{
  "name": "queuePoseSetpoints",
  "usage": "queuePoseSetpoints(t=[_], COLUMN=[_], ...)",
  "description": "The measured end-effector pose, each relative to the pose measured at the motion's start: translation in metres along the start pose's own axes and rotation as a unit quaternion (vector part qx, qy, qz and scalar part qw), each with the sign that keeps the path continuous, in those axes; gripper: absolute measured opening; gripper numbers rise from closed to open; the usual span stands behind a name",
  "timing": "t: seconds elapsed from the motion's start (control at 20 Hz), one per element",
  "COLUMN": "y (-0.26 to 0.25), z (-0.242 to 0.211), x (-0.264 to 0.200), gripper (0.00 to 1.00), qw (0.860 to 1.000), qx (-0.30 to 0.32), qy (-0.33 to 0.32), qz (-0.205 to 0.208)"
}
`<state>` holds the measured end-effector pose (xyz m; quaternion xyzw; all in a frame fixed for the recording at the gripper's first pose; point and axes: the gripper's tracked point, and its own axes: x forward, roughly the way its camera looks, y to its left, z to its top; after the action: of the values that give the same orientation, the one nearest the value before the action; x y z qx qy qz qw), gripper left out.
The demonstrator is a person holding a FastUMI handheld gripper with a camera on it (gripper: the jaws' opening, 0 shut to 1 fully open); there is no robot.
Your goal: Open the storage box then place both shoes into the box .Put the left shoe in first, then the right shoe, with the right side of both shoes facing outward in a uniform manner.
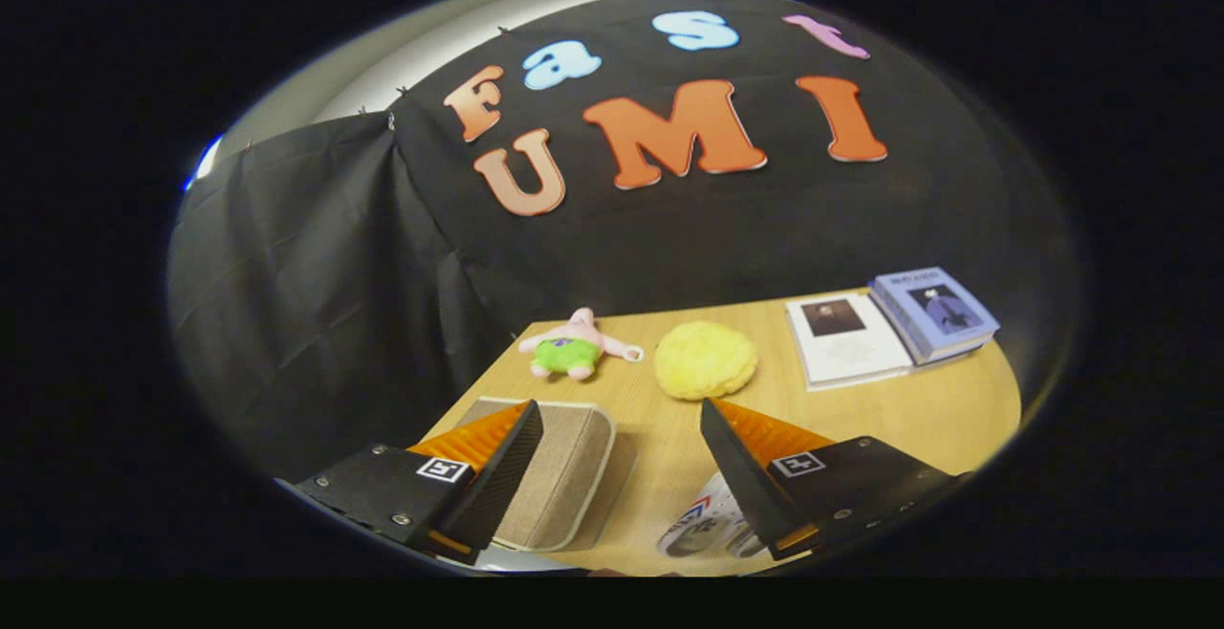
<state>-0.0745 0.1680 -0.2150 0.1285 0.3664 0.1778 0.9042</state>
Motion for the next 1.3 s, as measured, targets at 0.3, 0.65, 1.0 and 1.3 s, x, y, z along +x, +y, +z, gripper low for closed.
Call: queuePoseSetpoints(t=[0.3, 0.65, 1.0, 1.3], y=[0.021, 0.037, 0.053, 0.063], z=[-0.062, -0.118, -0.148, -0.153], x=[0.032, 0.057, 0.070, 0.067], gripper=[0.98, 0.98, 0.97, 0.96], qw=[0.990, 0.967, 0.929, 0.897], qx=[0.077, 0.135, 0.226, 0.297], qy=[0.108, 0.195, 0.258, 0.279], qz=[0.056, 0.090, 0.137, 0.168])
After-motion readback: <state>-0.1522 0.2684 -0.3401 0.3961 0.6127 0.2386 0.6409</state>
